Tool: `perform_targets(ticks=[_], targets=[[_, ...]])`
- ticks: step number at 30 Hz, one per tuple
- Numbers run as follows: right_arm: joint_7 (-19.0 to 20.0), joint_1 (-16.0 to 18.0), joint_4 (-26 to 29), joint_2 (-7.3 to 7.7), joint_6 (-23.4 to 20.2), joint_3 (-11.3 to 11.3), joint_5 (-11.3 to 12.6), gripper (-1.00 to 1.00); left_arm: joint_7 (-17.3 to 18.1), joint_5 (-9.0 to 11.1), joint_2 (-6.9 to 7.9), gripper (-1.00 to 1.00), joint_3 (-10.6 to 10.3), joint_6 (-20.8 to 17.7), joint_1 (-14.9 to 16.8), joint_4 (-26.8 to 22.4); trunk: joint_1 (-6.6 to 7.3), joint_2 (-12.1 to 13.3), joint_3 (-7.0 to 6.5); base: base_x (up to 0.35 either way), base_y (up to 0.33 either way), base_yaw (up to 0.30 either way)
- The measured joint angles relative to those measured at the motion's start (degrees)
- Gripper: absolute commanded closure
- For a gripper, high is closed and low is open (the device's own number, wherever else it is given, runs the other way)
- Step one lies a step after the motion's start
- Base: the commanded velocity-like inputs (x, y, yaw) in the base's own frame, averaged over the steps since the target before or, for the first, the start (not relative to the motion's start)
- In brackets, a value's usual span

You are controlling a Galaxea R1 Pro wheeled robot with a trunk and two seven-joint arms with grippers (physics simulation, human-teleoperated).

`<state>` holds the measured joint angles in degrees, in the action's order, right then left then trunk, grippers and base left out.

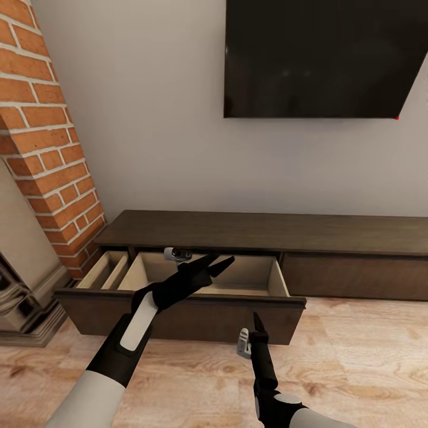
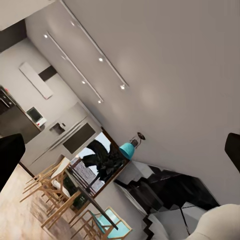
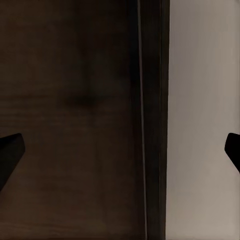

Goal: Place each of the two pumpkins and all three candles from the living room inside a cabinet in the living room (use any cabinet), then make sure every cabinet is closed, and position the cauldron so it is next to a table in the living room.

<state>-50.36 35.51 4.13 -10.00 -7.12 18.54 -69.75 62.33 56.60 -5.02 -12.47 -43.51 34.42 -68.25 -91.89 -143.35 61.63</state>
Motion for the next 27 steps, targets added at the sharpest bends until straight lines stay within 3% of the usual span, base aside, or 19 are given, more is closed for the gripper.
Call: perform_targets(ticks=[9,27], targets=[[0.00,0.00,0.00,0.00,0.00,0.01,-0.02,-1.00,-0.18,-0.07,-0.07,-1.00,0.15,-0.14,-0.11,-1.24,0.35,0.34,-1.96,0.000,0.000,0.000],[0.00,-0.13,-0.16,0.00,0.00,0.01,-0.20,-1.00,-0.19,-0.07,-0.08,-1.00,0.16,-0.17,-0.12,-1.45,4.29,7.55,-5.20,0.000,0.000,0.000]])
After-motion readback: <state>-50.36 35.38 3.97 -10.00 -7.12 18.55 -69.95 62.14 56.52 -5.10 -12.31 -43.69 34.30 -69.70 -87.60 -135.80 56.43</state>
